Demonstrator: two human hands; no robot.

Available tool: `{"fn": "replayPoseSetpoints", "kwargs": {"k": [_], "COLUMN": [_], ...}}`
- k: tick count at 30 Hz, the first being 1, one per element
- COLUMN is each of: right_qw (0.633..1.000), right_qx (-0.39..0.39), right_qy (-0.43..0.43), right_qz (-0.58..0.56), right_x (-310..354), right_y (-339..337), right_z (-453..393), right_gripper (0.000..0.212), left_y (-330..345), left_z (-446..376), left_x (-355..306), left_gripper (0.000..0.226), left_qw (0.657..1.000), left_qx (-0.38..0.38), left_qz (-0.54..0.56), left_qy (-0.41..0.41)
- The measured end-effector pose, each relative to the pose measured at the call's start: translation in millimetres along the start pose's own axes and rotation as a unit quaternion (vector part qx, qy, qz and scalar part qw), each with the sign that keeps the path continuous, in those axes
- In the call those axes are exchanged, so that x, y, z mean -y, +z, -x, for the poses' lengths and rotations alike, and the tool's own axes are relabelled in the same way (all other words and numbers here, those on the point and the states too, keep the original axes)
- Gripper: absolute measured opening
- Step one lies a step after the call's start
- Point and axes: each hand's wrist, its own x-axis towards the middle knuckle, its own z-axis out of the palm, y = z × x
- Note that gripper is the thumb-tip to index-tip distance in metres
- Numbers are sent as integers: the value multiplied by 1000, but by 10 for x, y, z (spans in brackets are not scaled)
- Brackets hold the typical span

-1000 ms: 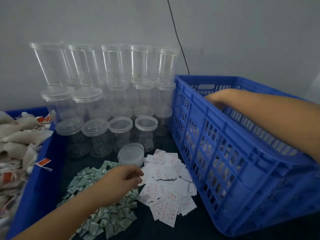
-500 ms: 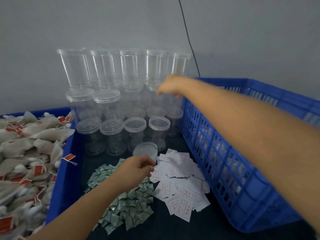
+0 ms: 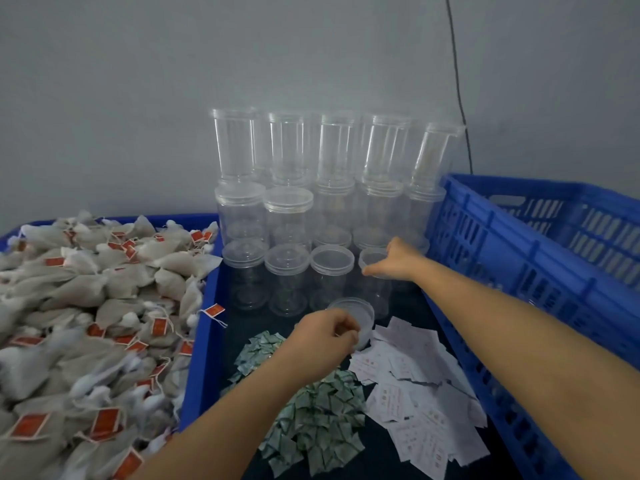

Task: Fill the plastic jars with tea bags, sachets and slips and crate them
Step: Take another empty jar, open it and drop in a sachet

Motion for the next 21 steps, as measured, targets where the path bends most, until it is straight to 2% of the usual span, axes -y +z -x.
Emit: {"fn": "replayPoseSetpoints", "kwargs": {"k": [3, 6, 10, 12, 14, 17, 20, 21], "right_qw": [999, 991, 964, 932, 887, 818, 776, 774], "right_qx": [3, -18, -94, -84, -34, 67, 144, 170], "right_qy": [37, 67, 27, -9, -35, -20, 52, 75], "right_qz": [-36, -117, -247, -352, -459, -570, -612, -605], "right_x": [28, 78, 112, 134, 141, 96, 22, -1], "right_y": [-140, -374, -547, -480, -305, 4, 210, 252], "right_z": [68, 293, 769, 1068, 1340, 1614, 1780, 1819], "right_gripper": [105, 108, 107, 95, 74, 63, 60, 62], "left_y": [17, 30, 24, 6, -3, -21, -57, -51], "left_z": [-6, -10, 46, 120, 202, 319, 481, 533], "left_x": [19, 13, -60, -169, -300, -453, -430, -390], "left_gripper": [10, 25, 45, 53, 60, 66, 74, 79], "left_qw": [1000, 995, 972, 943, 895, 789, 667, 642], "left_qx": [-13, -49, -133, -200, -267, -312, -250, -224], "left_qz": [-12, -76, -154, -196, -264, -424, -612, -653], "left_qy": [3, 39, 115, 177, 241, 317, 343, 334]}}
